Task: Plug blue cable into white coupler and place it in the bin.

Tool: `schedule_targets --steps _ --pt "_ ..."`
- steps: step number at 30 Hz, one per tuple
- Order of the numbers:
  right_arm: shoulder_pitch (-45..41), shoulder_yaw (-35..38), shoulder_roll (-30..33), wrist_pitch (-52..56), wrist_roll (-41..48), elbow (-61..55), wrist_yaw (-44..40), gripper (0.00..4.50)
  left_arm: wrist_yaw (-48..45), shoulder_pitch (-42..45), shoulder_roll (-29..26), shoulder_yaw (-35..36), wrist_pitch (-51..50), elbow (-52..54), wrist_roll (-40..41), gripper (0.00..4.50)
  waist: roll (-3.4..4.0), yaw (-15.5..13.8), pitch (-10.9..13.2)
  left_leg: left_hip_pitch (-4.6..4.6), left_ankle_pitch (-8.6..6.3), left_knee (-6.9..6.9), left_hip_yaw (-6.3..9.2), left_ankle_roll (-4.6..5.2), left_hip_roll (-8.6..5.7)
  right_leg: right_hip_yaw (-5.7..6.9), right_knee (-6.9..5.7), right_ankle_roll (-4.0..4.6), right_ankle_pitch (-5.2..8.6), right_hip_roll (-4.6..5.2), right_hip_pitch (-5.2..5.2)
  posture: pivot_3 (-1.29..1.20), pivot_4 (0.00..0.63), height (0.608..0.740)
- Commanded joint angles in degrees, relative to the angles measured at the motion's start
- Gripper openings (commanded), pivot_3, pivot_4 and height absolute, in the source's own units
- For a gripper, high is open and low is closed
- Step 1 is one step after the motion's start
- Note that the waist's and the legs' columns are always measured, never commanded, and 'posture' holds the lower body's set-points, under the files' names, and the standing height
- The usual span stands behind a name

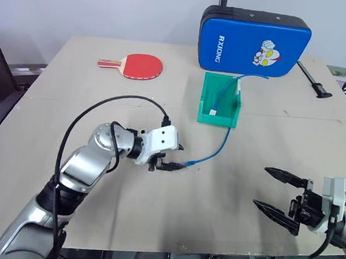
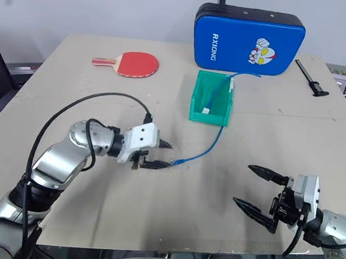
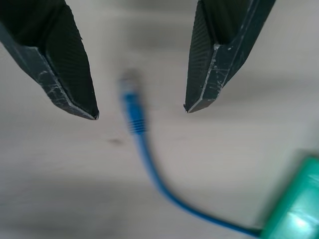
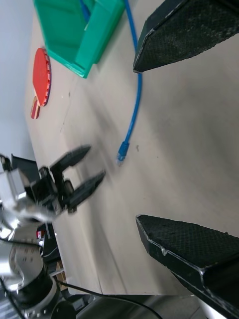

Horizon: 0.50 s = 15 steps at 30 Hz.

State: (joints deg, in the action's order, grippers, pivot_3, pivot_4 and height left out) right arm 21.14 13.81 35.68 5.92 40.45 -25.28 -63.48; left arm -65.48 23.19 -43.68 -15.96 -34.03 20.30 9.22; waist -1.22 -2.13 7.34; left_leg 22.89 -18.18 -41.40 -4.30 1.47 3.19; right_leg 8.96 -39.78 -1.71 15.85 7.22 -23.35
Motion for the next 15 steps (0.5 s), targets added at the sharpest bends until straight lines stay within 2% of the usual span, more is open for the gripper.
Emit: schedule_targets --steps 1,6,15 --pt "0.1 1.5 0.3 -0.8 0.4 -1.4 -0.5 4.50 1.7 -1.4 -1.5 -0.8 -1.0 3.1 -1.3 2.51 0.00 0.0 0.0 -0.02 0.00 0.00 0.00 0.00 0.00 -0.01 -0.02 0.00 0.00 0.00 0.00 0.00 0.150 0.663" --pt "-1.1 1.8 1.2 -0.1 0.8 -0.8 -1.2 4.50 7.0 -2.2 0.5 -5.8 3.4 -1.9 -7.9 2.51 -0.01 -0.1 0.0 -0.05 0.00 0.00 0.03 0.01 -0.05 -0.13 -0.04 0.00 0.00 -0.05 0.01 0.00 0.150 0.663" --pt "-0.8 2.5 1.1 -0.2 0.9 -0.9 -1.2 4.50 10.4 -1.4 5.1 -7.7 0.6 -3.1 -9.8 2.51 -0.01 -0.4 -0.1 -0.05 0.00 -0.06 0.08 0.02 -0.09 -0.18 -0.02 -0.01 -0.01 -0.06 0.10 0.00 0.150 0.663"
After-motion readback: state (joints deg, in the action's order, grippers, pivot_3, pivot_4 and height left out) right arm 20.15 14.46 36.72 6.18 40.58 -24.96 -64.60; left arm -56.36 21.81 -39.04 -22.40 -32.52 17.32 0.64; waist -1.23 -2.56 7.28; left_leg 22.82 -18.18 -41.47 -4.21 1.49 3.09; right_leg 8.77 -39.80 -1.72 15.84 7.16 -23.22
